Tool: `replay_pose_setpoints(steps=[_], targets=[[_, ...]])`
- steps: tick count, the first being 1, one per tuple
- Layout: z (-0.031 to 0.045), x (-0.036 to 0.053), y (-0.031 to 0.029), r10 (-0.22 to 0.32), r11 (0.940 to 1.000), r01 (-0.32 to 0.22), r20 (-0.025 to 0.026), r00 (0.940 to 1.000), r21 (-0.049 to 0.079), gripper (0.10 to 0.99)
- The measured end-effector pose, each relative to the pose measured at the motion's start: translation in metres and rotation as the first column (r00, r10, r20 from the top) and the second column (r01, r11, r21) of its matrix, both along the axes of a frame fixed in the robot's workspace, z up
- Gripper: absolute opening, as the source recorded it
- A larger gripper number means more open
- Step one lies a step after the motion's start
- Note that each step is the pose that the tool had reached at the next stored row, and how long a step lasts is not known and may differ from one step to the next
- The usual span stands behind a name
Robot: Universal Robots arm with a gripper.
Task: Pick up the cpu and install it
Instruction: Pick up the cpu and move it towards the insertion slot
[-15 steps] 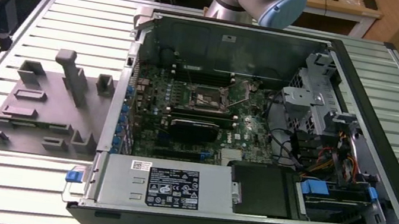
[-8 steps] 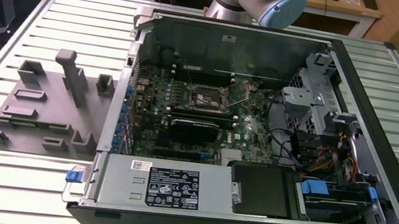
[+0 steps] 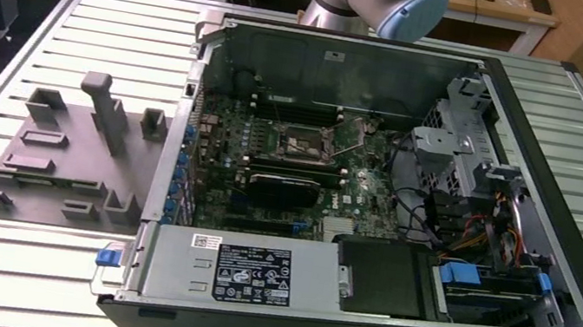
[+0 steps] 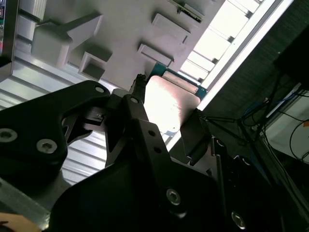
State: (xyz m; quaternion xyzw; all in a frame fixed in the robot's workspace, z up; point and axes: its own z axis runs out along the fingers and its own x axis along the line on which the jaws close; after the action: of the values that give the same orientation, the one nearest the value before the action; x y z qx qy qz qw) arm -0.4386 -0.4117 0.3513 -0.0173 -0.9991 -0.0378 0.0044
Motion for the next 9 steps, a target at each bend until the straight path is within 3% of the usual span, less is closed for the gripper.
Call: replay_pose_setpoints(steps=[9], targets=[[0.0123, 0.0000, 0.0010, 0.000, 1.0000, 0.000, 0.0001, 1.0000, 0.000, 0.541]])
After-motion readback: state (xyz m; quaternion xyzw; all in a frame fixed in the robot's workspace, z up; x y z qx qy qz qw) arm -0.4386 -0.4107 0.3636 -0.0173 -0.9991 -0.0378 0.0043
